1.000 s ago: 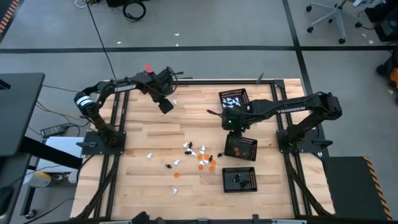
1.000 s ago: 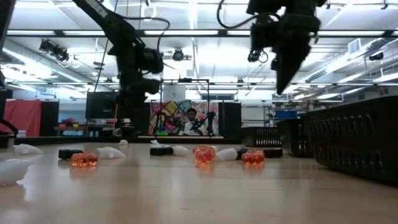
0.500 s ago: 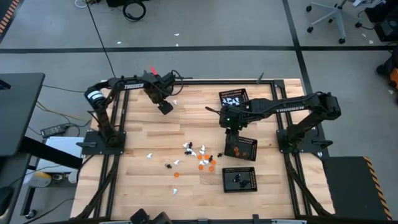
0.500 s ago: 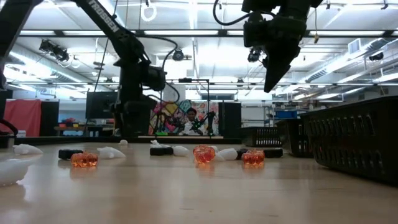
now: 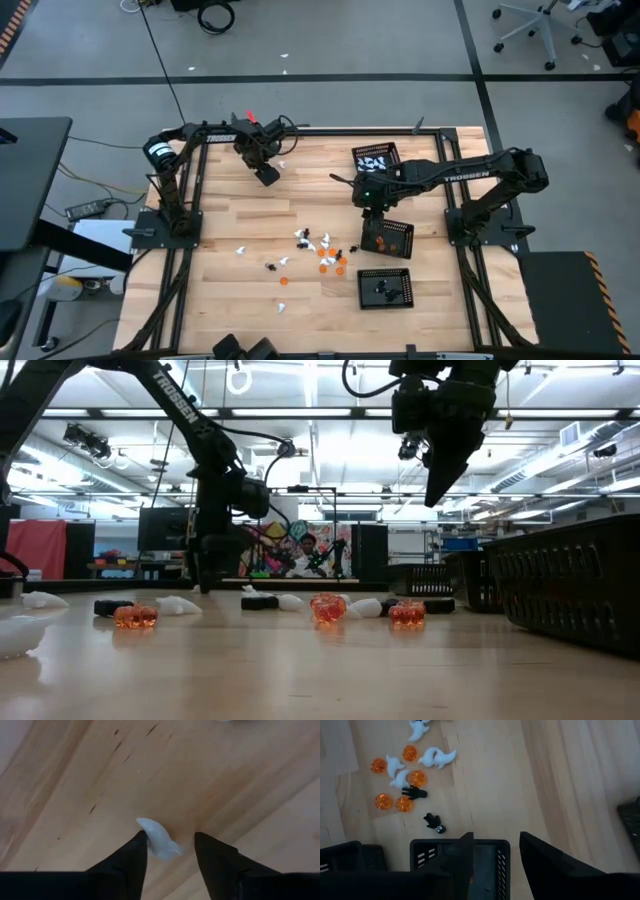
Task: Sort Halloween decoration
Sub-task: Put the white ghost toy into the top black bin
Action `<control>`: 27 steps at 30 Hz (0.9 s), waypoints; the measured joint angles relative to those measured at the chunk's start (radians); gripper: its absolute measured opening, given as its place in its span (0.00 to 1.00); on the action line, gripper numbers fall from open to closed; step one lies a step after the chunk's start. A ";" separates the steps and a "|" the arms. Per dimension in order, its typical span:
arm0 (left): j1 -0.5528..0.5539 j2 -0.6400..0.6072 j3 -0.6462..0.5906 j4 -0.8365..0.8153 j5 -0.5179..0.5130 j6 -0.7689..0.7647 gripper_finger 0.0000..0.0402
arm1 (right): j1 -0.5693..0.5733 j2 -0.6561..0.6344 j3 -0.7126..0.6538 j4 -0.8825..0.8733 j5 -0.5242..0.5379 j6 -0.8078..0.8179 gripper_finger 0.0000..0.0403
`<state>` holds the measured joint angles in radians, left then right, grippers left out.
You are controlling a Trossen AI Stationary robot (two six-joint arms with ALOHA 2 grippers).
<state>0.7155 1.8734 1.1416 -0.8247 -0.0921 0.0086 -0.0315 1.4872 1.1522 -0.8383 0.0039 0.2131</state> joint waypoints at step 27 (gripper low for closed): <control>-0.002 0.006 0.035 -0.033 0.011 0.059 0.16 | 0.002 0.000 0.000 0.041 0.003 -0.059 0.41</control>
<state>0.7139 1.8794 1.1762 -0.8580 -0.0814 0.0679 -0.0296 1.4868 1.1522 -0.7973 0.0071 0.1539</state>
